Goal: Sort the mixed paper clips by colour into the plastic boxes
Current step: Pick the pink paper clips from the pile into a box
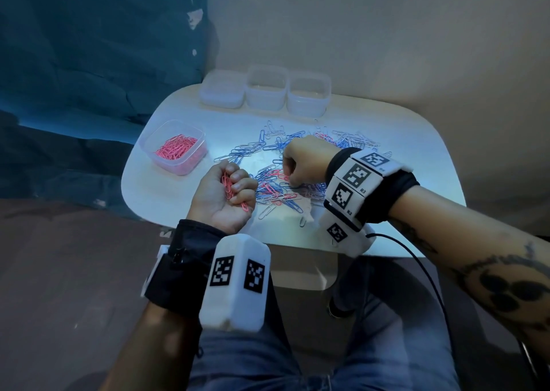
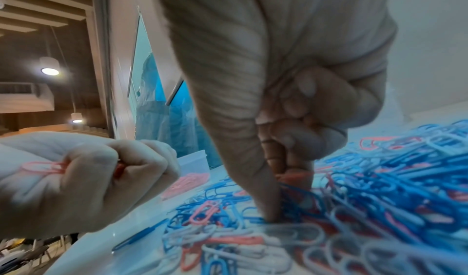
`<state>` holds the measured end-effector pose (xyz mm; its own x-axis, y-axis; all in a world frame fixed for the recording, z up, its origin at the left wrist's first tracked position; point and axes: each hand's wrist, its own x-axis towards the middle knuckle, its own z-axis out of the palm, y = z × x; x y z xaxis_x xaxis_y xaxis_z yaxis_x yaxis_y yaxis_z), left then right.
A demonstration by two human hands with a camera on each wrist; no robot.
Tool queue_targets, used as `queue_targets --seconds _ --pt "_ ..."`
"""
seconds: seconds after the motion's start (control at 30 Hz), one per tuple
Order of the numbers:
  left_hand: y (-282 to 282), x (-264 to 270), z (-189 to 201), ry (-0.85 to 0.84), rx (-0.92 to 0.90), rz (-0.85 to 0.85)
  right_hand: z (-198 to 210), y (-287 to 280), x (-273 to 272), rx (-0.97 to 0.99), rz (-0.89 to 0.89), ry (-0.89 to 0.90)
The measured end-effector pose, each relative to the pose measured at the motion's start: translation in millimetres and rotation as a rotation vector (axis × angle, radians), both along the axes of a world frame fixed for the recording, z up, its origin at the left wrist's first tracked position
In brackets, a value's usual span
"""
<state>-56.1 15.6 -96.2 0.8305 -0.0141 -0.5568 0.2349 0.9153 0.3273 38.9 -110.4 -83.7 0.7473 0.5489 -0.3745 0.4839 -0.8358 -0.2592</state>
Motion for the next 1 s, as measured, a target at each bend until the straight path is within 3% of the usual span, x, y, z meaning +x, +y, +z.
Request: queue_targets --seconds 0.2,0.43,0.6,0.77,1.0 --pt "-3 4 -4 0.037 0.005 0.008 -3 0 1 0.034 -0.019 0.02" --pt "-17 13 -2 0.01 -0.034 0.184 20 -30 5 0.519 -0.2 0.333" --pt "-41 28 0 -0.034 -0.012 0.139 36 -37 2 0.709 -0.235 0.486" --pt "-62 35 7 -0.058 -0.058 0.073 42 -37 -3 0.605 -0.134 0.389" --pt "-61 36 2 -0.085 -0.082 0.06 35 -45 -2 0.77 -0.194 0.348"
